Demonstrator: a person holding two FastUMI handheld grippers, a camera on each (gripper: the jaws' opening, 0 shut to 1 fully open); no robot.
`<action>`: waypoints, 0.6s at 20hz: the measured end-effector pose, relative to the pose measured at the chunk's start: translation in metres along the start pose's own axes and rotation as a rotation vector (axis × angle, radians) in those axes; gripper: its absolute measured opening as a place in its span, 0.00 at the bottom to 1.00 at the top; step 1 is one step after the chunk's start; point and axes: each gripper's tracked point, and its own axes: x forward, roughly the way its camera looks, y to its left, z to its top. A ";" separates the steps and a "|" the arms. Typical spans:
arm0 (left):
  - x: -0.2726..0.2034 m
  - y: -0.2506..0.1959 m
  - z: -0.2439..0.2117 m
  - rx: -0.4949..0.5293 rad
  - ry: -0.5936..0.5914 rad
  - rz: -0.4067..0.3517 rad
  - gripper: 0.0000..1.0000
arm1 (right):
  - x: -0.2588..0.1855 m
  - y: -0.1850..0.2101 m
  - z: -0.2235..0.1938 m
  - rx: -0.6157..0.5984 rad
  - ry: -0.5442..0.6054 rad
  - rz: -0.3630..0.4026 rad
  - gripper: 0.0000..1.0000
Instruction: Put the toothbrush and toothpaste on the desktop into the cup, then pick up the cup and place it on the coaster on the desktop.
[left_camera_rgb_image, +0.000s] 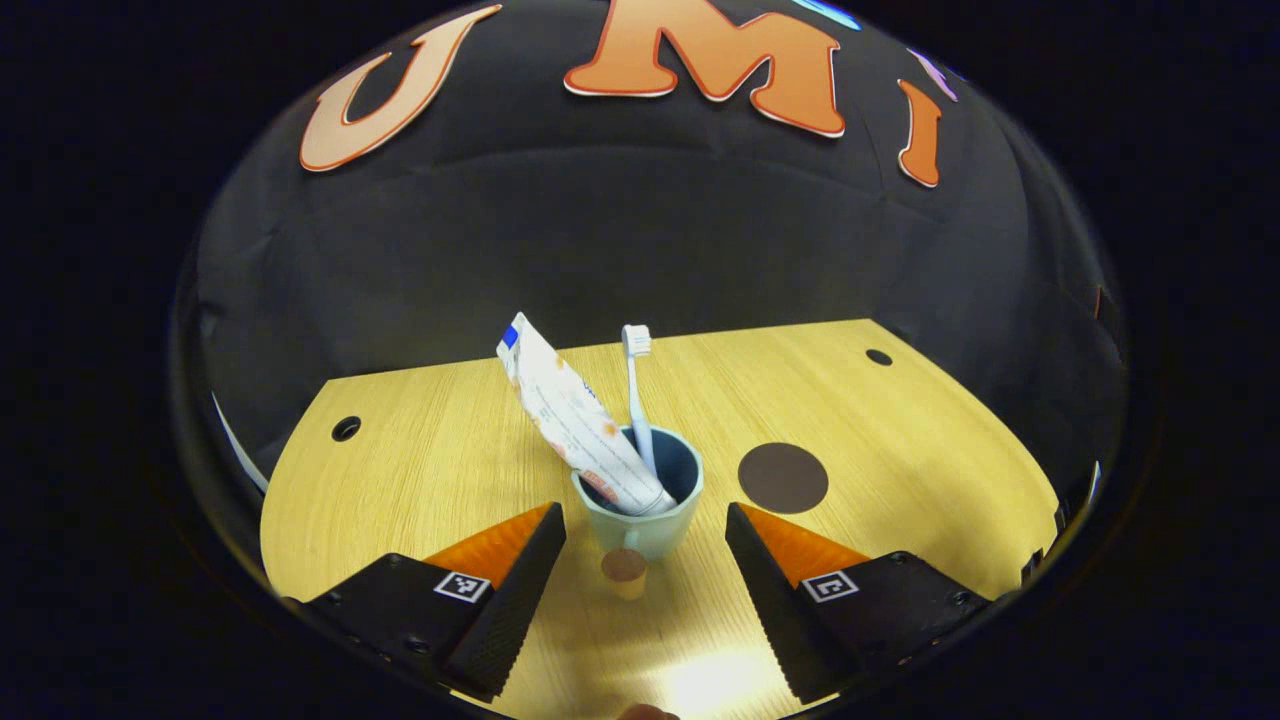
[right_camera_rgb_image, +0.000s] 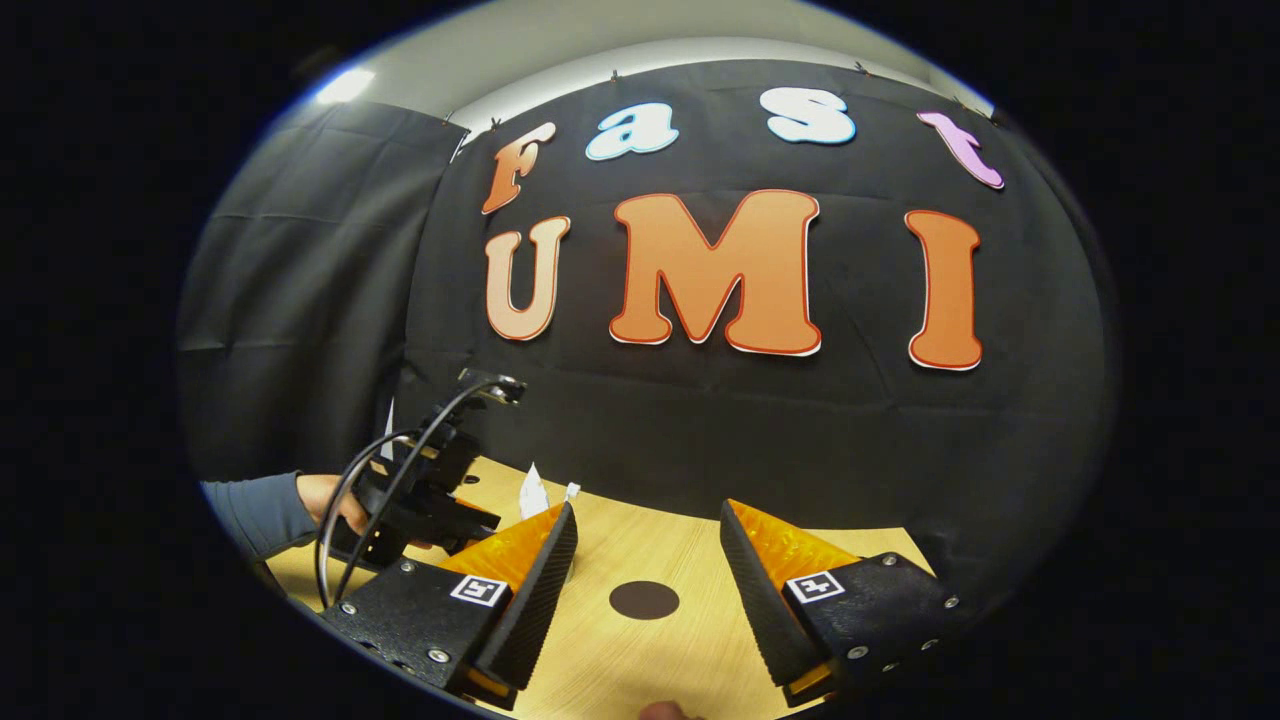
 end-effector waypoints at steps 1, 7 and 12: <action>0.000 0.001 -0.003 0.005 0.026 0.014 0.97 | 0.000 0.001 0.002 -0.004 0.001 0.001 0.86; -0.004 0.001 -0.013 0.000 0.163 0.014 0.96 | -0.012 0.000 0.011 -0.001 -0.014 0.003 0.88; -0.006 -0.003 -0.025 0.026 0.290 0.004 0.94 | -0.038 -0.010 0.000 -0.017 -0.010 -0.005 0.89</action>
